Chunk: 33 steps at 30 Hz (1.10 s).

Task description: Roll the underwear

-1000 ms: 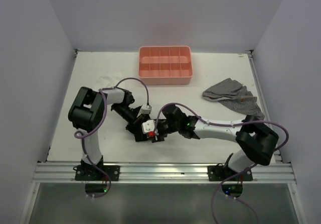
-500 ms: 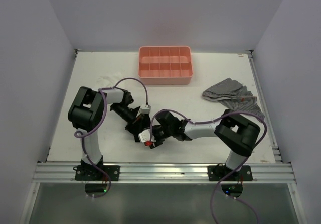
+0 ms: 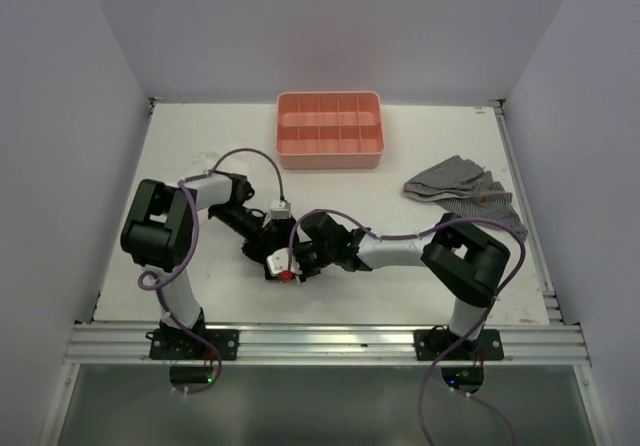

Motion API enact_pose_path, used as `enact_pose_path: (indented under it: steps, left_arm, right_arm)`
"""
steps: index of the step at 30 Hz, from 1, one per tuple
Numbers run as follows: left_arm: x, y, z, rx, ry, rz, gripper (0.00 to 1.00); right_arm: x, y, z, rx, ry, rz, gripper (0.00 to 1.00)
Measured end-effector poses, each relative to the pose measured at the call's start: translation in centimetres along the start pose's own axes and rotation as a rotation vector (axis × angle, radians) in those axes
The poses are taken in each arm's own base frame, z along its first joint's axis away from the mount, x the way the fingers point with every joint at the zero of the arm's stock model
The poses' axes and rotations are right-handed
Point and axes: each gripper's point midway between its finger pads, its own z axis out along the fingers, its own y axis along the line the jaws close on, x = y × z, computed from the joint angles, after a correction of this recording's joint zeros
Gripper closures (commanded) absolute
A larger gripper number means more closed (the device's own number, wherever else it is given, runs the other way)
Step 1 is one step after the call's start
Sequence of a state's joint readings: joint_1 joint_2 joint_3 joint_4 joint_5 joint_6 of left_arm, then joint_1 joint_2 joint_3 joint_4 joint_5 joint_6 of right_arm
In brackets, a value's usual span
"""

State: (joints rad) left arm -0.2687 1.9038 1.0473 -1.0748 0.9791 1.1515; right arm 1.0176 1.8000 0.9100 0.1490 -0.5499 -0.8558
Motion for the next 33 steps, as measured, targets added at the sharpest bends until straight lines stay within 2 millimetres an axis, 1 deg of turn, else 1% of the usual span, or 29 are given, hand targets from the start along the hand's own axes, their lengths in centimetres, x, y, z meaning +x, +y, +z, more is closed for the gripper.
enact_pose_path:
  steps: [1,3,5,7,10,11,13,15,17,20,22,23,27,29,31,33]
  left_arm:
    - [-0.4,0.3,-0.8,-0.031,-0.019,0.009,0.64]
    - [-1.2,1.5,-3.0,-0.126,-0.067,0.042,0.62]
    - [-2.4,2.7,-6.2,-0.257,-0.136,0.081,0.61]
    - [-3.6,3.4,-9.6,-0.385,-0.197,0.12,0.61]
    - [-5.0,3.2,-13.5,-0.537,-0.258,0.175,0.61]
    - [-5.3,3.0,-14.5,-0.578,-0.27,0.192,0.61]
    - [-5.3,2.2,-15.5,-0.639,-0.28,0.22,0.6]
    - [-4.7,1.3,-15.3,-0.668,-0.273,0.24,0.58]
    - [-3.8,0.3,-14.6,-0.681,-0.256,0.264,0.56]
    - [-2.2,-1.0,-13.3,-0.698,-0.201,0.325,0.56]
    - [-0.8,-1.9,-12.0,-0.696,-0.144,0.373,0.55]
    - [-0.6,-2.3,-11.2,-0.68,-0.123,0.396,0.55]
    - [1.0,-4.0,-6.8,-0.593,-0.015,0.516,0.53]
    - [1.7,-4.7,-5.0,-0.546,0.034,0.567,0.53]
    - [2.0,-5.0,-3.5,-0.502,0.077,0.609,0.53]
    - [2.0,-5.0,-2.6,-0.474,0.105,0.636,0.53]
  right_arm:
    - [-0.1,-0.1,0.0,-0.001,0.001,0.015,1.0]
    - [-0.2,0.7,-0.2,-0.04,0.002,0.091,1.0]
    - [-0.5,1.7,-0.3,-0.084,0.002,0.174,1.0]
    - [-0.9,2.5,-0.5,-0.129,-0.001,0.281,1.0]
    - [-1.3,3.0,-0.2,-0.188,-0.006,0.452,1.0]
    - [-1.4,2.8,0.1,-0.207,-0.014,0.516,1.0]
    - [-1.4,2.2,0.4,-0.244,-0.033,0.651,1.0]
    - [-1.2,1.6,0.6,-0.279,-0.053,0.781,1.0]
    - [-1.0,0.9,0.8,-0.32,-0.076,0.907,1.0]
    - [-0.6,0.3,0.8,-0.372,-0.104,1.072,1.0]
    - [-0.3,0.1,0.7,-0.398,-0.124,1.146,1.0]
    - [-0.2,0.1,0.7,-0.408,-0.132,1.171,1.0]
    - [-0.1,-0.1,0.7,-0.434,-0.156,1.229,1.0]
    - [-0.1,-0.1,0.7,-0.436,-0.172,1.238,1.0]
    - [0.0,-0.1,0.7,-0.436,-0.185,1.243,1.0]
    - [0.0,-0.1,0.7,-0.434,-0.192,1.246,1.0]
